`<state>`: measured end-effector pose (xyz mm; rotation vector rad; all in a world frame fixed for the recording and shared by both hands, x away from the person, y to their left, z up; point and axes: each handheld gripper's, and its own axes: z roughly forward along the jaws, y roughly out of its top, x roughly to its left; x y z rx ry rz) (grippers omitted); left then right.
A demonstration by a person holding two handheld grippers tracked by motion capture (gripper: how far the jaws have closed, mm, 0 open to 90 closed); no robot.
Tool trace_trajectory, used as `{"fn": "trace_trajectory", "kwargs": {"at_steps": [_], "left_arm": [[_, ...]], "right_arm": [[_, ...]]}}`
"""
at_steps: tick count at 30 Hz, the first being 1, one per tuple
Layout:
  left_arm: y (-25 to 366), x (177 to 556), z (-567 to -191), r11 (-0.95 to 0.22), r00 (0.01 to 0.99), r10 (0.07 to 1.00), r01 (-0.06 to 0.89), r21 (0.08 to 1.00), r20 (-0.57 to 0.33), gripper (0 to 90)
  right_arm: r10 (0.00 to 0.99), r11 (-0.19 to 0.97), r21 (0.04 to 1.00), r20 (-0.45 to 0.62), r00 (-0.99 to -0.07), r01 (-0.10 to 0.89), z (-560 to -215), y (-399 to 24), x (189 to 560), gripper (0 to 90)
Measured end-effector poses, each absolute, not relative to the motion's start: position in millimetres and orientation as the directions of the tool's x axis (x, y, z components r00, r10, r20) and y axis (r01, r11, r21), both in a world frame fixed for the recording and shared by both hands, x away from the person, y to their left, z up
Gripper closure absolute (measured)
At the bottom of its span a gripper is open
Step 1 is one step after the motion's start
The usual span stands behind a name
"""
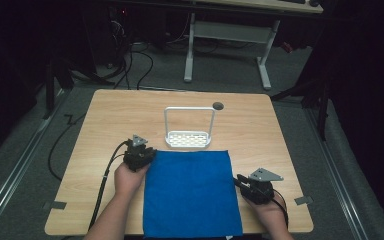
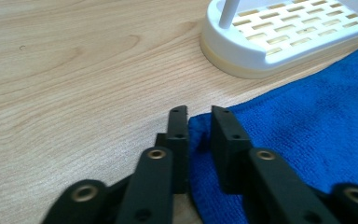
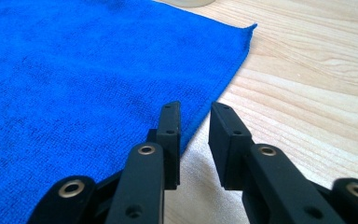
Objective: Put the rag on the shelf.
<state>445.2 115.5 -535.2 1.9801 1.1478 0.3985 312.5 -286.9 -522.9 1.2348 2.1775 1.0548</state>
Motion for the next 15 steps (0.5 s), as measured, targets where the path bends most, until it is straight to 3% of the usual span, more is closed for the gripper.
{"fn": "trace_trajectory", "kwargs": {"at_steps": [5,12,15], "left_arm": [[116,445,-535,-0.265,0.535,0.835,0.594,0.76,-0.127,86.3],[118,445,-535,-0.247,0.538,0.83,0.59,0.769,-0.146,86.7],[118,446,-535,-0.24,0.537,0.827,0.602,0.761,-0.164,86.6]], "right_arm": [[0.865,0.293,0.788,0.023,-0.501,0.542,-524,-289,312,68.5],[0.891,0.226,0.791,0.069,-0.449,0.568,-519,-287,324,65.5],[0.901,0.239,0.792,0.034,-0.432,0.562,-516,-282,338,65.6]]}}
